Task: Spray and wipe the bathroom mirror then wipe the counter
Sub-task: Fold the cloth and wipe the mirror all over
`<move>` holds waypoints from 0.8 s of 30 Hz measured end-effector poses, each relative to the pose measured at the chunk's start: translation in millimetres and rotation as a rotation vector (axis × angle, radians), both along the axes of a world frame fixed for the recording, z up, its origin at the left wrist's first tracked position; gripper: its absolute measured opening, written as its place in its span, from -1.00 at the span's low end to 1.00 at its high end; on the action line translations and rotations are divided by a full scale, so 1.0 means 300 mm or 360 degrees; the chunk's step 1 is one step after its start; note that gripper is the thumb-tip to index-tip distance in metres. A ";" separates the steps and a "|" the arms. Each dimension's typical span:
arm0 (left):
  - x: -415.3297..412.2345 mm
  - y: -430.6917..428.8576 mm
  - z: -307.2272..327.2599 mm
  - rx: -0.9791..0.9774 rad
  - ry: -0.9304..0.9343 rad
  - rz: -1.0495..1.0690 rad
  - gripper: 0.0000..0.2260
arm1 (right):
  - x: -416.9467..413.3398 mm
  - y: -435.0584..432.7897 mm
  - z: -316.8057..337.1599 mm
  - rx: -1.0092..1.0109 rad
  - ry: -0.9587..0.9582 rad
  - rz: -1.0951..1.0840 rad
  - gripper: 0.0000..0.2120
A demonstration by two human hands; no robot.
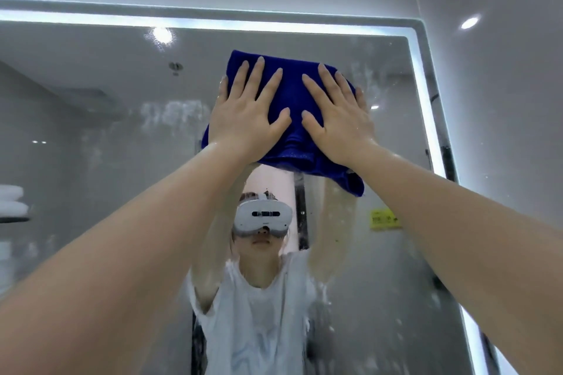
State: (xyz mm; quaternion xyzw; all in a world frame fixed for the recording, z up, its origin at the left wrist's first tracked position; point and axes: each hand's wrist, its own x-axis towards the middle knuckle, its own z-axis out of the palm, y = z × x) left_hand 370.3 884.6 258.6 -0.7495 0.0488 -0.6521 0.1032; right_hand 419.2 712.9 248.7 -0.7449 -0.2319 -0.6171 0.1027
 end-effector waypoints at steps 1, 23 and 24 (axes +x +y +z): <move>-0.003 0.000 0.000 -0.0001 0.0004 0.0007 -0.42 | 0.002 -0.007 0.005 -0.0022 -0.0003 0.0008 -0.44; 0.058 -0.238 0.339 -0.0104 0.0017 0.0076 -0.39 | 0.061 -0.259 0.382 -0.0204 -0.0095 -0.0048 -0.44; 0.061 -0.239 0.337 -0.0112 0.0018 0.0080 -0.40 | 0.064 -0.258 0.381 -0.0201 -0.0111 -0.0049 -0.44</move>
